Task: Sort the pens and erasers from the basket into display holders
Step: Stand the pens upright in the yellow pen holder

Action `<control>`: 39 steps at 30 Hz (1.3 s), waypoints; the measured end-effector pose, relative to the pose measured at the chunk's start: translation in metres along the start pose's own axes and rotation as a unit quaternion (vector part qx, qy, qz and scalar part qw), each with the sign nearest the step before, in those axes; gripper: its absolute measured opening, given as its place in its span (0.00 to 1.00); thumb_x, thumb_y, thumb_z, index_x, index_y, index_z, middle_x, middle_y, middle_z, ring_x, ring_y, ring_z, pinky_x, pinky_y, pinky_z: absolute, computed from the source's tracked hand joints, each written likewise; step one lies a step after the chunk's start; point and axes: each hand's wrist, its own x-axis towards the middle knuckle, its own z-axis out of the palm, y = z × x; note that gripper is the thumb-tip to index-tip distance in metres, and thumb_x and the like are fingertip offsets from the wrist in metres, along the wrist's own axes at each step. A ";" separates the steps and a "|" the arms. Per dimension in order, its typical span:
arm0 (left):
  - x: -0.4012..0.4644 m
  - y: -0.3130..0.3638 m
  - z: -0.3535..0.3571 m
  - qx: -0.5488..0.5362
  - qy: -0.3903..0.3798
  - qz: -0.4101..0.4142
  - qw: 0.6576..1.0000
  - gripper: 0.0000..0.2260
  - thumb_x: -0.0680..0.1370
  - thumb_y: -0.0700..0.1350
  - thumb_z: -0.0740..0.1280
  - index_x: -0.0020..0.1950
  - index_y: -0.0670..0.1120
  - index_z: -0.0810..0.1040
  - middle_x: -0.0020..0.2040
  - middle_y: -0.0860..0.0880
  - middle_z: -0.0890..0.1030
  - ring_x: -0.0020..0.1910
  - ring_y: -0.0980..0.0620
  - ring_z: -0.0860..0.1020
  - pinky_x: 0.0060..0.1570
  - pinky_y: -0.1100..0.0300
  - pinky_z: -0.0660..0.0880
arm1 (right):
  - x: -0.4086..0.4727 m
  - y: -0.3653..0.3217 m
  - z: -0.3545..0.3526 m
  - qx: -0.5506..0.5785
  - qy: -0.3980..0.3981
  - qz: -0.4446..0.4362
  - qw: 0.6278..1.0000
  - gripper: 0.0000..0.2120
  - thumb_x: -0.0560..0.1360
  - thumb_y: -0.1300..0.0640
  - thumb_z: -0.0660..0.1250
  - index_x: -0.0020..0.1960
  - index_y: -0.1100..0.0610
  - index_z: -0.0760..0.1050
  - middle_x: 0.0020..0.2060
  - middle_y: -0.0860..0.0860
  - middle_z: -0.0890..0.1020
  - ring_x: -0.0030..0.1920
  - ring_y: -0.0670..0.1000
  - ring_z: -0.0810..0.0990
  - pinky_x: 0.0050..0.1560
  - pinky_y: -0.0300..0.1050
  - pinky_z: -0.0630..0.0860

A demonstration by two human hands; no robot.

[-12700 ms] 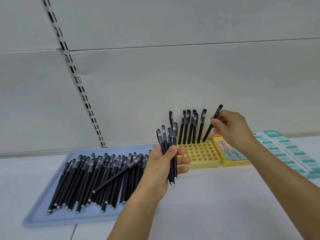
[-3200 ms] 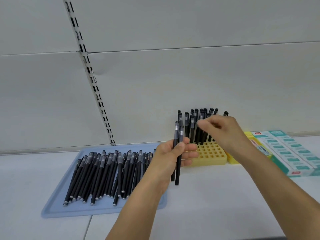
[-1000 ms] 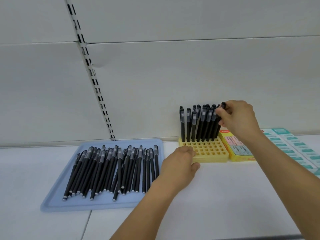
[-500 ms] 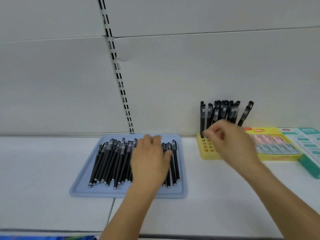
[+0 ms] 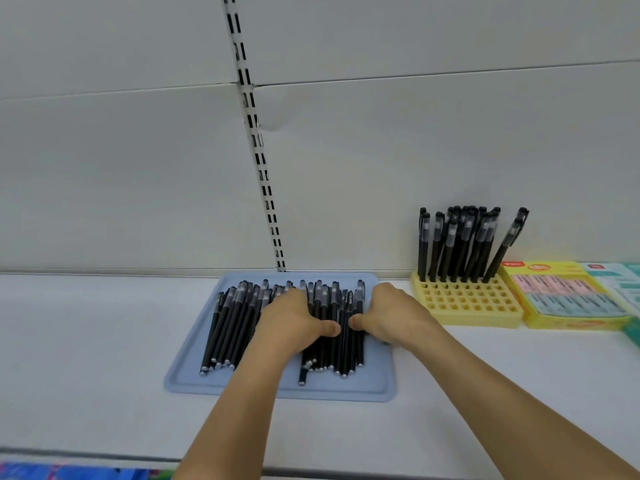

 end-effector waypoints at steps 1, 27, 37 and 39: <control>0.001 0.001 -0.001 -0.015 -0.007 -0.010 1.000 0.22 0.70 0.60 0.74 0.48 0.46 0.68 0.44 0.50 0.73 0.39 0.53 0.73 0.34 0.59 0.67 | 0.001 0.000 0.001 0.031 -0.009 0.008 0.999 0.14 0.71 0.50 0.71 0.36 0.54 0.68 0.30 0.49 0.74 0.32 0.51 0.73 0.32 0.41 0.67; 0.001 0.066 0.014 -0.598 0.015 0.098 0.795 0.08 0.83 0.40 0.58 0.52 0.41 0.76 0.41 0.45 0.83 0.36 0.51 0.82 0.42 0.57 0.80 | -0.023 0.162 -0.086 0.266 0.360 -0.010 0.894 0.07 0.74 0.57 0.71 0.38 0.53 0.76 0.32 0.51 0.82 0.31 0.48 0.82 0.41 0.49 0.79; 0.009 0.097 0.029 -0.592 -0.073 0.132 0.791 0.09 0.83 0.40 0.59 0.56 0.39 0.77 0.46 0.43 0.85 0.45 0.46 0.84 0.46 0.56 0.82 | 0.012 0.186 -0.089 0.194 0.335 0.008 0.922 0.08 0.74 0.50 0.70 0.37 0.47 0.75 0.37 0.44 0.83 0.33 0.49 0.83 0.45 0.56 0.80; 0.010 0.098 0.030 -0.586 -0.079 0.134 0.796 0.09 0.83 0.41 0.59 0.57 0.39 0.77 0.47 0.42 0.85 0.46 0.45 0.84 0.47 0.55 0.82 | 0.014 0.185 -0.088 0.152 0.320 0.025 0.935 0.07 0.75 0.49 0.70 0.39 0.47 0.75 0.39 0.45 0.83 0.36 0.48 0.82 0.46 0.52 0.79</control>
